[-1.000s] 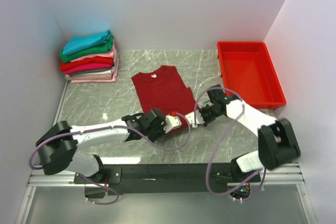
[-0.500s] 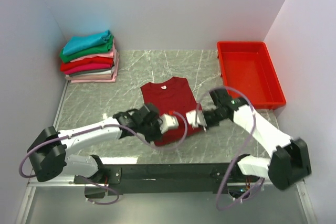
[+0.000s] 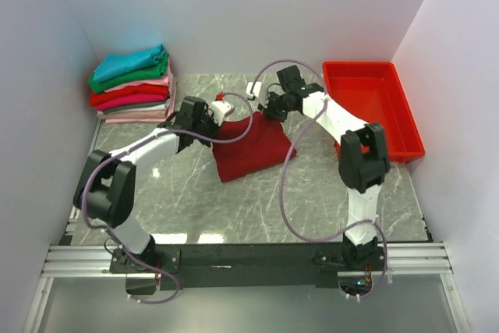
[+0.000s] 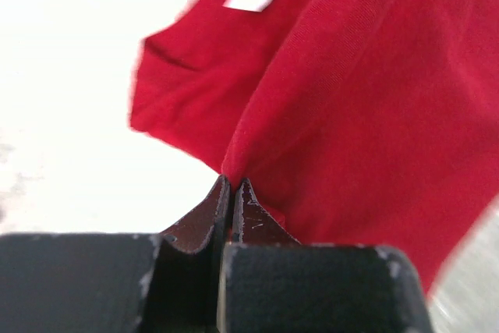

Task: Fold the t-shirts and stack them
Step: Fold the tshirt

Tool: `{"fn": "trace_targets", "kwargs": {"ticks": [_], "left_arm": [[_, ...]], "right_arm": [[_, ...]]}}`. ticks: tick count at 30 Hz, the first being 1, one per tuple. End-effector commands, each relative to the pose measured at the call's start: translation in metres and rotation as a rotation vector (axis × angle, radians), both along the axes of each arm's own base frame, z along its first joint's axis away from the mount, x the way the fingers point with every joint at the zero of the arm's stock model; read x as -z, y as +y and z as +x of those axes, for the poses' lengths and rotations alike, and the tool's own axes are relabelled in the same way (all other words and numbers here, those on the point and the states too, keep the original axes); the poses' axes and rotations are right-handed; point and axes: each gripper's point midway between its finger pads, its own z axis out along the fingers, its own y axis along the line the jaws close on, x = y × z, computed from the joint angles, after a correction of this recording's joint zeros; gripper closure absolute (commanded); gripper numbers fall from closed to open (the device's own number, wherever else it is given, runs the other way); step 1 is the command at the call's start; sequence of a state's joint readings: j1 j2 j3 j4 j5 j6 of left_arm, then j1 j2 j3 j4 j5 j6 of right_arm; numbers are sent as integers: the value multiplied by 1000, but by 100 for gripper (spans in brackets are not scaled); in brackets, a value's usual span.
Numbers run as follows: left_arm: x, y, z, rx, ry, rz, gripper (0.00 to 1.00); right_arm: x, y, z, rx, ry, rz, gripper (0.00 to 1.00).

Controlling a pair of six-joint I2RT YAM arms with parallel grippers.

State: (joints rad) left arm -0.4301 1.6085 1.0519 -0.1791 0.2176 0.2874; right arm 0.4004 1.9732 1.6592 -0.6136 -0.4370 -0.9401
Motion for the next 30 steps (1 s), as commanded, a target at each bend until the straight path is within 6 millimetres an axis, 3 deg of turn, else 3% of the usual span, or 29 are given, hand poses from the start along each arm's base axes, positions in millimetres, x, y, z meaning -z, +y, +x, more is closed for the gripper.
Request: {"fn": "trace_targets", "kwargs": {"ticks": [1, 3, 4, 5, 7, 8, 12, 15, 16, 17, 19, 24, 26, 29, 30], "left_arm": [[-41, 7, 56, -94, -208, -9, 100], [-45, 16, 70, -153, -242, -21, 100], [-46, 19, 75, -169, -251, -28, 100], [-44, 24, 83, -195, -256, -27, 100], [-39, 25, 89, -206, -238, -30, 100], [-33, 27, 95, -224, -235, -21, 100], [-29, 30, 111, -256, -263, -21, 100], [-25, 31, 125, -271, -251, -31, 100], [-15, 30, 129, -270, -232, -21, 100], [-19, 29, 137, -274, -239, -25, 100], [-3, 28, 140, -266, -199, -6, 100], [6, 26, 145, -280, -163, -5, 99], [6, 31, 146, -319, -158, 0, 99], [-6, 39, 148, -400, -160, -36, 94], [-12, 43, 149, -458, -154, -67, 73]], "right_arm": [[-34, 12, 51, 191, -97, 121, 100], [-30, 16, 69, 230, -117, 137, 100], [-40, 19, 79, 253, -137, 157, 100], [-29, 20, 85, 265, -122, 152, 100], [-33, 23, 98, 293, -136, 166, 100], [-23, 23, 103, 313, -131, 156, 100], [-19, 21, 121, 383, -156, 167, 100], [-11, 17, 127, 419, -166, 151, 100], [-12, 17, 130, 428, -170, 152, 100], [-4, 18, 131, 431, -163, 142, 100], [-2, 15, 135, 443, -160, 134, 100], [10, 16, 135, 445, -147, 120, 99], [10, 14, 138, 469, -157, 120, 86], [0, 9, 147, 543, -195, 150, 57], [-6, 8, 150, 572, -205, 176, 46]]}}
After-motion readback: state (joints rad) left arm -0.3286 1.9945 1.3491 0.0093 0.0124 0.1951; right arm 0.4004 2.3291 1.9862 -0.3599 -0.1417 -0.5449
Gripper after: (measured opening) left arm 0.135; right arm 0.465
